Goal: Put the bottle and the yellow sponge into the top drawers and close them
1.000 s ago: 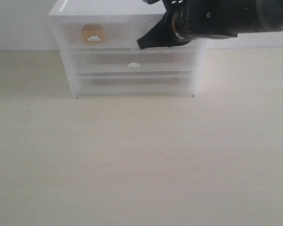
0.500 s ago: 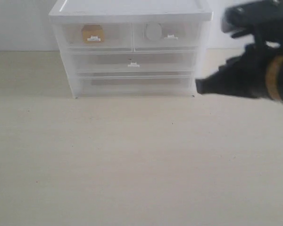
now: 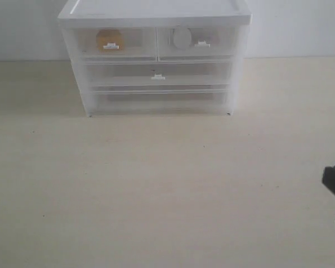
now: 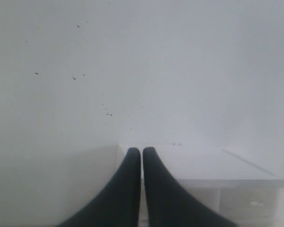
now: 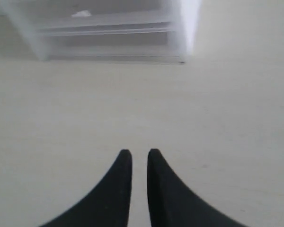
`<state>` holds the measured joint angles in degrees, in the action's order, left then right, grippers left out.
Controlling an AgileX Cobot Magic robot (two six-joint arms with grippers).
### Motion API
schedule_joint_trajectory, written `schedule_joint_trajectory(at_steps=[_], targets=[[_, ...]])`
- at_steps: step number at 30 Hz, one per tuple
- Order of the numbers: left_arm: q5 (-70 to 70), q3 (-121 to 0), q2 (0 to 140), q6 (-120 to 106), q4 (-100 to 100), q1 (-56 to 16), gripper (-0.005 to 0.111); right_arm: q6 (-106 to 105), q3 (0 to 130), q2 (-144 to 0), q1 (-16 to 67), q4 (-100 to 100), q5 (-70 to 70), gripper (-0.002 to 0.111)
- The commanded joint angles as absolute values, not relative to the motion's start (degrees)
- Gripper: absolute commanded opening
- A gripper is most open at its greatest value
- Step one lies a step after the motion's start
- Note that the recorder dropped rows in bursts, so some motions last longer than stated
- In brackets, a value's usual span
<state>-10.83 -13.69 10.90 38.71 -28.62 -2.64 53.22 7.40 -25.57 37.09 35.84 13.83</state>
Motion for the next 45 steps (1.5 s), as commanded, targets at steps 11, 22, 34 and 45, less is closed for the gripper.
schedule_joint_trajectory(at_steps=[11,22,34,45], targets=[[-10.84,-13.49,10.72,38.92,-28.25,-2.51,0.004,1.08,0.00,-12.07,37.21,-10.95,4.93,0.012],[-10.69,-13.49,10.72,38.92,-28.25,-2.51,0.004,1.08,0.00,-3.63,15.49,-11.19,5.32,0.012],[-10.69,-13.49,10.72,38.92,-28.25,-2.51,0.004,0.59,0.00,0.00,12.56,-11.19,11.87,0.012],[-10.68,-13.49,10.42,38.92,-28.25,-2.51,0.004,0.91,0.00,0.00,12.56,-11.19,11.65,0.012]])
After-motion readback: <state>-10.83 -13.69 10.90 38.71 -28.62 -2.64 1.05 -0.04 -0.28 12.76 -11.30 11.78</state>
